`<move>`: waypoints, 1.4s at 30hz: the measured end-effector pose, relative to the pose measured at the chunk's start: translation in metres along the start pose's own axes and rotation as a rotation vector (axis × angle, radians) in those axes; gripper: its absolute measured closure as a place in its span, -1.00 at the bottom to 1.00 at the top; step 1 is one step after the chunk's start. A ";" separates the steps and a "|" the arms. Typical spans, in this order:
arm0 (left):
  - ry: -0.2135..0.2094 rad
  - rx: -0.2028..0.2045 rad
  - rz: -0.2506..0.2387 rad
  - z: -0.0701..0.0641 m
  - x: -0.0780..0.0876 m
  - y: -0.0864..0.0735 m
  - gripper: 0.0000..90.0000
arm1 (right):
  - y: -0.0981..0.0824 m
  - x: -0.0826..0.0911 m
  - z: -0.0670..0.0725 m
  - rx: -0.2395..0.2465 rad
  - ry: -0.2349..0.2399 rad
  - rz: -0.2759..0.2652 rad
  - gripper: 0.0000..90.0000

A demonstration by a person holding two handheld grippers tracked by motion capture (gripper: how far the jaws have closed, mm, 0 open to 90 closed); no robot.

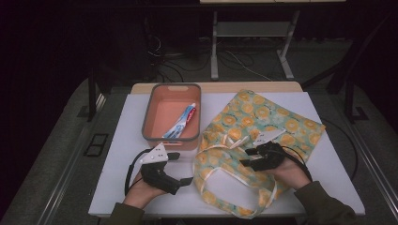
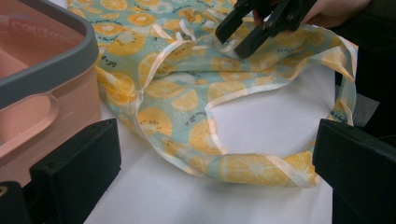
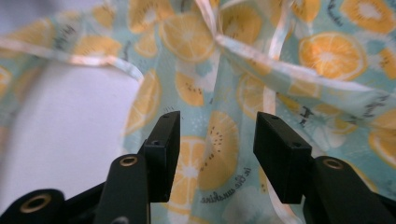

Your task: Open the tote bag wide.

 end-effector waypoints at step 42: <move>0.000 -0.001 -0.001 0.000 0.001 0.000 -1.00 | -0.005 0.014 -0.016 -0.046 -0.002 -0.100 1.00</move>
Point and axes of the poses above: each handheld gripper's, and its own axes: x roughly backward along the jaws, y roughly out of its top, z roughly to its left, the point moved 4 cm from there along -x, roughly forward along the jaws, and after that the axes turned 9 degrees about z, right-handed, at the moved point
